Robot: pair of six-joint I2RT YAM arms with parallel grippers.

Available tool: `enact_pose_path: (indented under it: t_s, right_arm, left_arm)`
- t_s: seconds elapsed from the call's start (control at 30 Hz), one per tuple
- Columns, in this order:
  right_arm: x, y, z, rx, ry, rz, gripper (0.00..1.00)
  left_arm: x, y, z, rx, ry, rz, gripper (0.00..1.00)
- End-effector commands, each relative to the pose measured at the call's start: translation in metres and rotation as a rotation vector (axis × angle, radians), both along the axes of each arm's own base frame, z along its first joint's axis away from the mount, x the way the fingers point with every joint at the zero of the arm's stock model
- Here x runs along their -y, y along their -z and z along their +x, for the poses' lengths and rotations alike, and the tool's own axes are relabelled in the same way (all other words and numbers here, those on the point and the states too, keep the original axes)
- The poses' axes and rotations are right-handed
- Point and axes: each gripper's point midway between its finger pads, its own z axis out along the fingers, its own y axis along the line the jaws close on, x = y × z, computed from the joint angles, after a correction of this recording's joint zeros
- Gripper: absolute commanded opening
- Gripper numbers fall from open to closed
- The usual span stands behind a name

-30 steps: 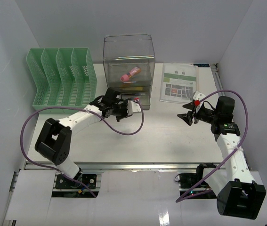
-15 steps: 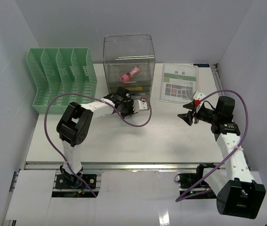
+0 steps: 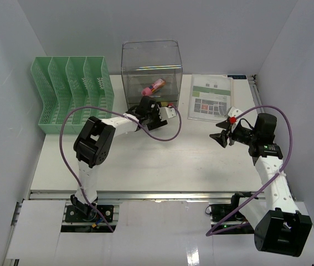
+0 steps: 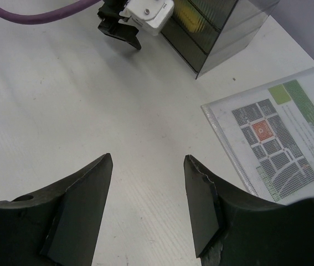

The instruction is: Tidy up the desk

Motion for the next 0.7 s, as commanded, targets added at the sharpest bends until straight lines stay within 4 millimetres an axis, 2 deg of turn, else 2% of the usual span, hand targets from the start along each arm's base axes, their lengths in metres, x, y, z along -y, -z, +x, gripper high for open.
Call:
enact_pose_path:
  t_s: [0.0, 0.17, 0.23, 0.27, 0.33, 0.43, 0.47, 0.53, 0.67]
  right_arm:
    - [0.001, -0.004, 0.002, 0.03, -0.004, 0.004, 0.61]
    - [0.003, -0.003, 0.003, 0.028, 0.0, 0.003, 0.61]
    - [0.003, -0.002, 0.004, 0.026, 0.005, 0.0, 0.62]
    - [0.004, -0.001, 0.004, 0.022, 0.009, -0.001, 0.62]
    - [0.005, 0.003, 0.005, 0.014, 0.014, -0.005, 0.65]
    - [0.008, 0.013, 0.009, -0.033, 0.035, -0.014, 0.71]
    - [0.011, 0.018, 0.011, -0.057, 0.05, -0.019, 0.73]
    - [0.015, 0.026, 0.017, -0.107, 0.083, -0.021, 0.74]
    - [0.028, 0.031, 0.04, -0.222, 0.208, -0.01, 0.74]
  left_arm:
    - [-0.001, -0.014, 0.014, 0.05, -0.051, -0.026, 0.77]
    - [0.001, -0.02, 0.003, 0.018, -0.056, -0.077, 0.78]
    - [0.006, -0.035, 0.001, 0.033, -0.052, -0.134, 0.78]
    - [0.009, -0.037, -0.012, -0.006, -0.043, -0.183, 0.78]
    - [0.015, -0.065, -0.028, -0.023, -0.033, -0.283, 0.81]
    - [0.021, -0.091, -0.056, -0.095, -0.046, -0.425, 0.86]
    - [0.021, -0.113, -0.066, -0.097, -0.042, -0.482, 0.87]
    - [0.019, -0.139, -0.085, -0.119, -0.043, -0.565, 0.96]
    - [0.006, -0.182, -0.122, -0.159, -0.084, -0.713, 0.98]
